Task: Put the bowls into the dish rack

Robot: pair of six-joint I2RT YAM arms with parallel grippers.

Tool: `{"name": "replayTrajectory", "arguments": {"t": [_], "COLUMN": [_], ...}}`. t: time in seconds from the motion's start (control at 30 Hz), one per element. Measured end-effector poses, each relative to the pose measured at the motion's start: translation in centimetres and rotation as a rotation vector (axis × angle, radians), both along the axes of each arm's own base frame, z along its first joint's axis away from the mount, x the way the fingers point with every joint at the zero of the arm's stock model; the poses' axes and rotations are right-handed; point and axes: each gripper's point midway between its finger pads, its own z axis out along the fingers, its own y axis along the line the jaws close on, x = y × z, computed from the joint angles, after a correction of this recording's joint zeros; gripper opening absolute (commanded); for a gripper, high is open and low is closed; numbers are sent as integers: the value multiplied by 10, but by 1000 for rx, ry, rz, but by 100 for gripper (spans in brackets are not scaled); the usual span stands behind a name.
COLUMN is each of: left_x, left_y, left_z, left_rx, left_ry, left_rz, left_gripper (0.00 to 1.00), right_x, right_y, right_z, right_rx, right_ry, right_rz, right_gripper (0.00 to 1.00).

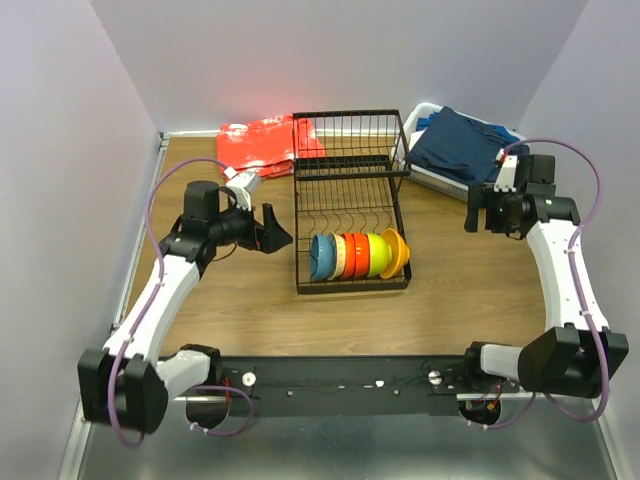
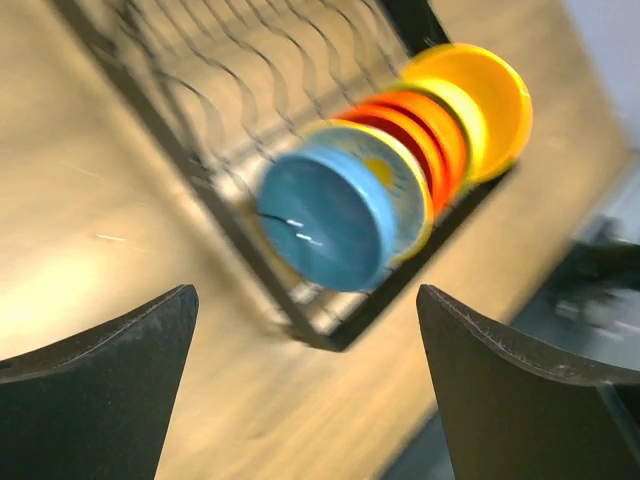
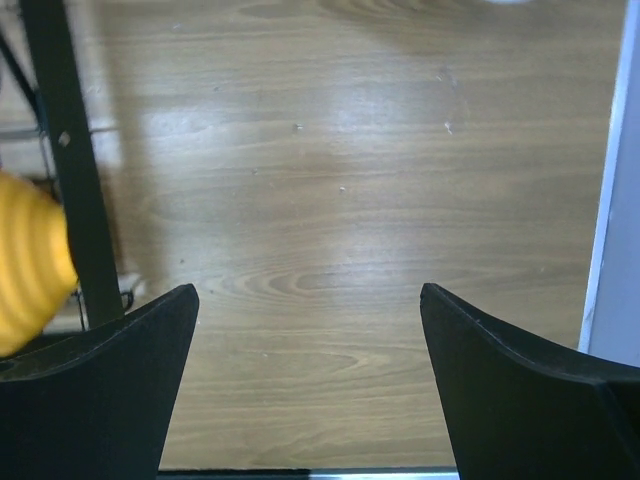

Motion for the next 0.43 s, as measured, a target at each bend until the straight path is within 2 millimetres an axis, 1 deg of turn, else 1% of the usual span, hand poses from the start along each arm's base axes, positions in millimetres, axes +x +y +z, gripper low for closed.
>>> {"name": "replayTrajectory", "arguments": {"t": [0.07, 0.1, 0.13, 0.17, 0.27, 0.37, 0.43], "left_x": [3, 9, 11, 19, 39, 51, 59], "left_y": [11, 21, 24, 35, 66, 89, 101], "left_z": [17, 26, 28, 34, 38, 41, 45], "left_rx": [59, 118, 136, 193, 359, 472, 516], "left_ry": [-99, -158, -178, -221, -297, -328, -336], "left_rz": [32, 67, 78, 119, 228, 306, 348], "left_gripper": [99, 99, 99, 99, 99, 99, 99], "right_x": [-1, -2, -3, -4, -7, -7, -6], "right_y": [-5, -9, -12, -14, -20, -21, -20], "right_z": [-2, -3, -5, -6, -3, 7, 13], "right_rx": [-1, -7, -12, -19, -33, -25, -18], "right_ry": [-11, -19, -22, -25, -57, -104, -136], "right_rz": [-74, -119, -141, -159, -211, -237, -240], "right_gripper": [100, 100, 100, 100, 100, 100, 100]}}
